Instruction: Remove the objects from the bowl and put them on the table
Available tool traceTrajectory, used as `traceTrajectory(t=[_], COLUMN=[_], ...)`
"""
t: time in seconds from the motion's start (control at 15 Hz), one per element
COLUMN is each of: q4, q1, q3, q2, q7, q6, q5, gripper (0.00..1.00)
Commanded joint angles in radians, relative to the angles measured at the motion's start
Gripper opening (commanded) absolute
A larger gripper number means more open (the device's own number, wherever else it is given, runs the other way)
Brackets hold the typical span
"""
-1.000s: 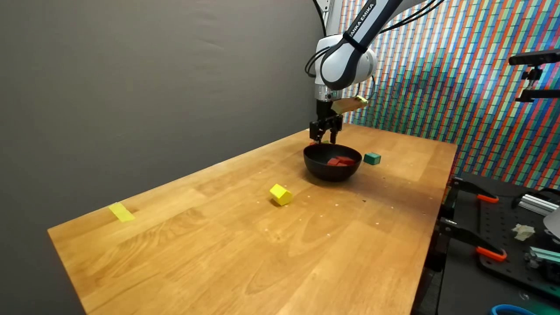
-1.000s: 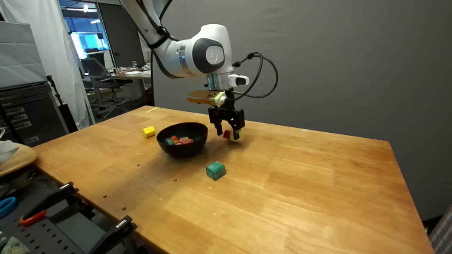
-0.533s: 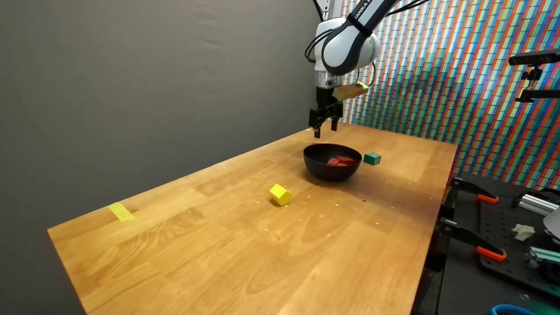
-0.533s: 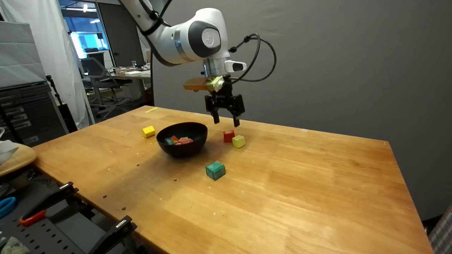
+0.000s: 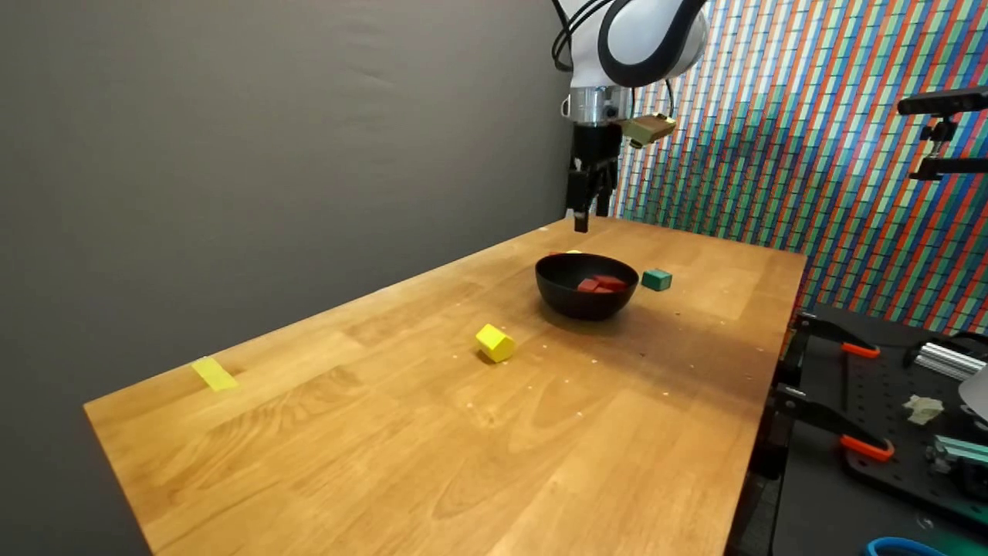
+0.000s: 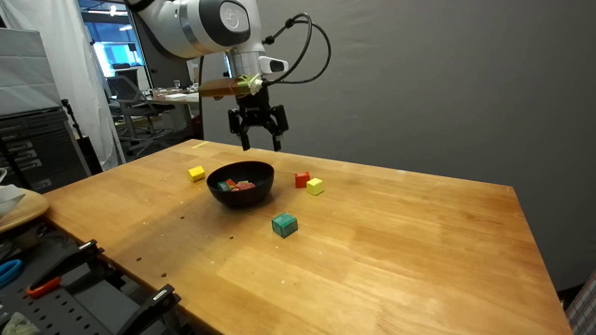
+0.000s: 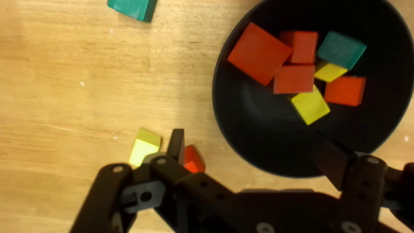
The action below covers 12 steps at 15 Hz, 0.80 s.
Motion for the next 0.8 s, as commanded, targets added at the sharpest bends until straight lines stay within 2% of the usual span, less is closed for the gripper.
traceTrajectory(t=[0.0, 0.13, 0.2, 0.4, 0.53, 0.6, 0.73], q4=[-0.033, -0.046, -0.033, -0.034, -0.058, -0.057, -0.039], q1=[-0.029, -0.050, -0.025, -0.028, -0.016, 0.000, 0.005], q3=[0.029, 0.054, 0.032, 0.034, 0.029, 0.017, 0.027], q2=[0.029, 0.038, 0.041, 0.053, 0.052, 0.065, 0.094], q7=[-0.179, -0.299, -0.195, -0.204, -0.136, -0.096, -0.078], q6=[0.008, 0.036, 0.007, 0.009, 0.057, 0.076, 0.079], q5=[-0.014, 0.009, -0.006, -0.006, 0.001, -0.032, -0.023], gripper=[1.00, 1.00, 1.00, 1.00, 1.00, 1.00, 1.00])
